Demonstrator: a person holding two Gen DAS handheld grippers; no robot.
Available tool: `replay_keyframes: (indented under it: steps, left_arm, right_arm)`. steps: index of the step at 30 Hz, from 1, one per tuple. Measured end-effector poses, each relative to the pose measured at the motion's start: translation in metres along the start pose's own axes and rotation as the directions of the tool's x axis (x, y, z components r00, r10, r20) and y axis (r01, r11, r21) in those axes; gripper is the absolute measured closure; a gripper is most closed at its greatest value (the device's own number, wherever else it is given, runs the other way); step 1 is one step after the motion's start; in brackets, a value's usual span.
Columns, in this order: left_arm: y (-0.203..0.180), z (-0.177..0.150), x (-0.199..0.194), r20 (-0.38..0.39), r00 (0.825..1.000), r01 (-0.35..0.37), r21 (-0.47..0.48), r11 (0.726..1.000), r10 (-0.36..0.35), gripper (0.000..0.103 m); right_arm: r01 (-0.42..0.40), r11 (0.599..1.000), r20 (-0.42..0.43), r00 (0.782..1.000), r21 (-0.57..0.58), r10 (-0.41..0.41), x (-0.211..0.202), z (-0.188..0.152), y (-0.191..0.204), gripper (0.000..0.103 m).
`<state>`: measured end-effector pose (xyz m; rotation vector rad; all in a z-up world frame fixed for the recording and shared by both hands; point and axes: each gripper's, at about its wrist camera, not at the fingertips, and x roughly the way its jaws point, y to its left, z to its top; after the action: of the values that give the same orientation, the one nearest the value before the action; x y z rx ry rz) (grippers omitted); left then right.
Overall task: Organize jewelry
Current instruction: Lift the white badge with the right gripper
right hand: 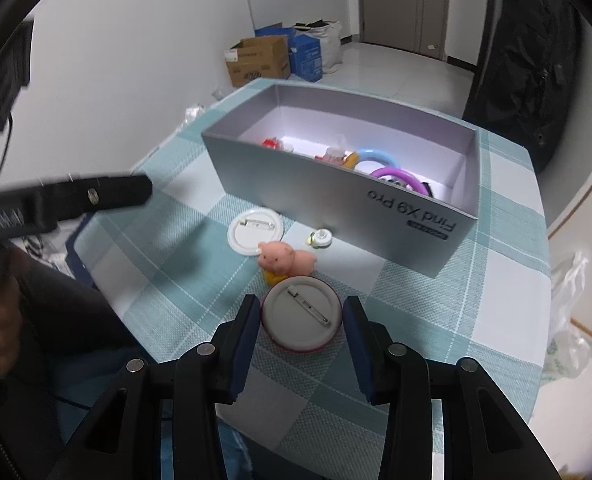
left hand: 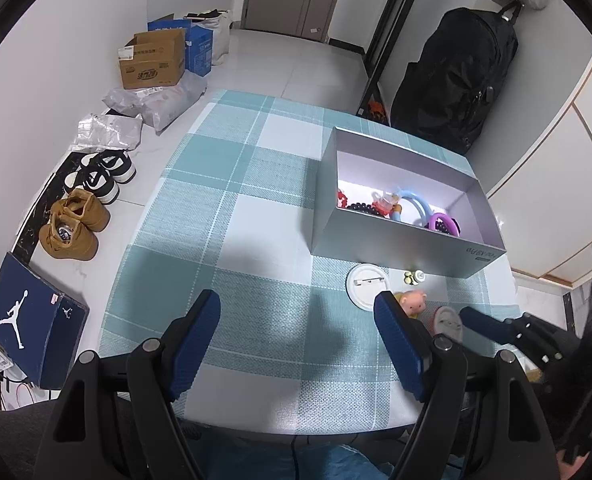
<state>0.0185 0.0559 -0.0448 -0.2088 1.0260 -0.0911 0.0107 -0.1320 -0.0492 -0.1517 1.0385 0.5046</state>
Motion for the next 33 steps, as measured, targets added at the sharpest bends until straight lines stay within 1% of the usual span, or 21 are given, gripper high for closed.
replay_keyframes:
  steps: [5, 10, 15, 19, 24, 33]
  left_arm:
    - [-0.01, -0.002, 0.01, -0.023, 1.0, -0.01, 0.046, 0.999, 0.011, 0.028]
    - [-0.029, -0.004, 0.027, -0.041, 0.995, -0.083, 0.147, 0.986, 0.09, 0.028]
    - [-0.041, -0.005, 0.044, -0.065, 0.988, -0.12, 0.219, 0.968, 0.137, 0.027]
    - [-0.044, -0.005, 0.051, -0.094, 0.988, -0.097, 0.219, 0.971, 0.12, 0.028]
    - [-0.05, -0.005, 0.06, -0.124, 0.985, -0.084, 0.235, 0.968, 0.116, 0.028]
    - [-0.054, -0.003, 0.062, -0.116, 0.988, -0.072, 0.244, 0.967, 0.103, 0.028]
  right_arm:
    - [-0.031, 0.998, 0.031, 0.999, 0.055, 0.029, -0.014, 0.008, -0.008, 0.062]
    - [-0.068, 0.993, 0.077, 0.995, 0.094, 0.061, -0.034, 0.01, -0.016, 0.062]
    - [-0.092, 0.991, 0.123, 0.989, 0.102, 0.08, -0.049, 0.01, -0.022, 0.062]
    - [-0.12, 0.985, 0.147, 0.984, 0.123, 0.101, -0.057, 0.011, -0.029, 0.062]
    - [-0.131, 0.981, 0.16, 0.981, 0.143, 0.108, -0.061, 0.011, -0.038, 0.062]
    - [-0.158, 0.969, 0.177, 0.976, 0.192, 0.124, -0.067, 0.01, -0.052, 0.061]
